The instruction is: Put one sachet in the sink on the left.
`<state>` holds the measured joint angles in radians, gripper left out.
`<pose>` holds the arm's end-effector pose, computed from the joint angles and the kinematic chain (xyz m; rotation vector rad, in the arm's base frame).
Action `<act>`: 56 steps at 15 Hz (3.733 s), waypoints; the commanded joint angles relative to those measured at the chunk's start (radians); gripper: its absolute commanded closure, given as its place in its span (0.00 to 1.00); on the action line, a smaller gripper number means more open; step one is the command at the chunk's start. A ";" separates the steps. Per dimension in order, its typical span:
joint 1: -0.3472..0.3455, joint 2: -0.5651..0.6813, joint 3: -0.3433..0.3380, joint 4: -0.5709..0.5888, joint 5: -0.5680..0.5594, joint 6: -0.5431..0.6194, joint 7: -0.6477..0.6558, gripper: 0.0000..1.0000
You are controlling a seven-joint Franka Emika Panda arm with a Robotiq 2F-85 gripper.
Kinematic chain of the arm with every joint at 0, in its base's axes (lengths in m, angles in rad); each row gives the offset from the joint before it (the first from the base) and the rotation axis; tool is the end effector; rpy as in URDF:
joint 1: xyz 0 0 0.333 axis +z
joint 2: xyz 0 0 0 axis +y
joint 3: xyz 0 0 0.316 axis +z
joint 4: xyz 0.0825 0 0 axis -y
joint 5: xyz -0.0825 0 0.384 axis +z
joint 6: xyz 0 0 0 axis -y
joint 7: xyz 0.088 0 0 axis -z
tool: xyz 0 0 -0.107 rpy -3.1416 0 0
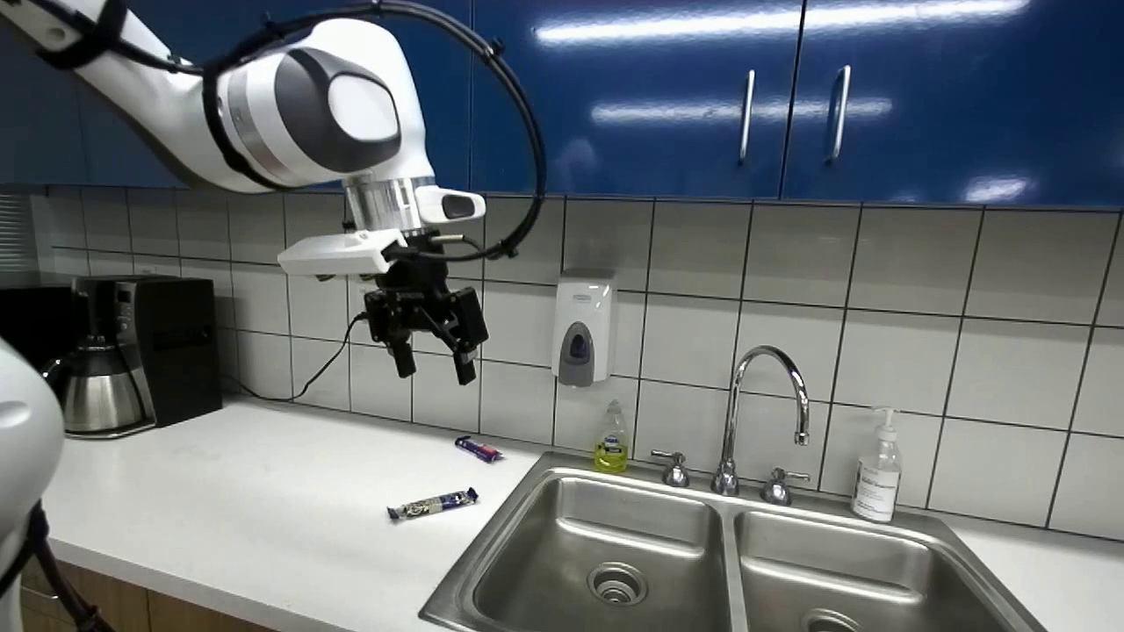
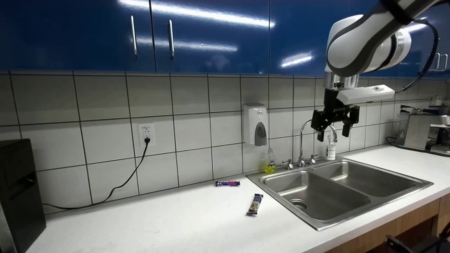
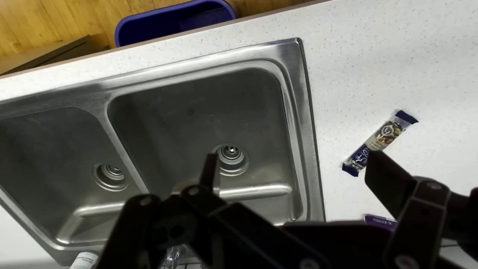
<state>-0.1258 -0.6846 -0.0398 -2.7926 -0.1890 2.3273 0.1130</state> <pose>0.3405 -0.0593 0.4191 2.9841 -0.2357 0.3261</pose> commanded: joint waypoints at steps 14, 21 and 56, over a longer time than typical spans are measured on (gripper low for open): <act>-0.025 0.877 0.082 0.262 -0.350 0.499 0.438 0.00; 0.038 1.105 0.030 0.471 -0.392 0.498 0.513 0.00; 0.480 1.358 -0.217 0.720 0.018 0.570 0.415 0.00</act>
<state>0.3462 0.6381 -0.2540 -2.1237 -0.2193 2.9005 0.5498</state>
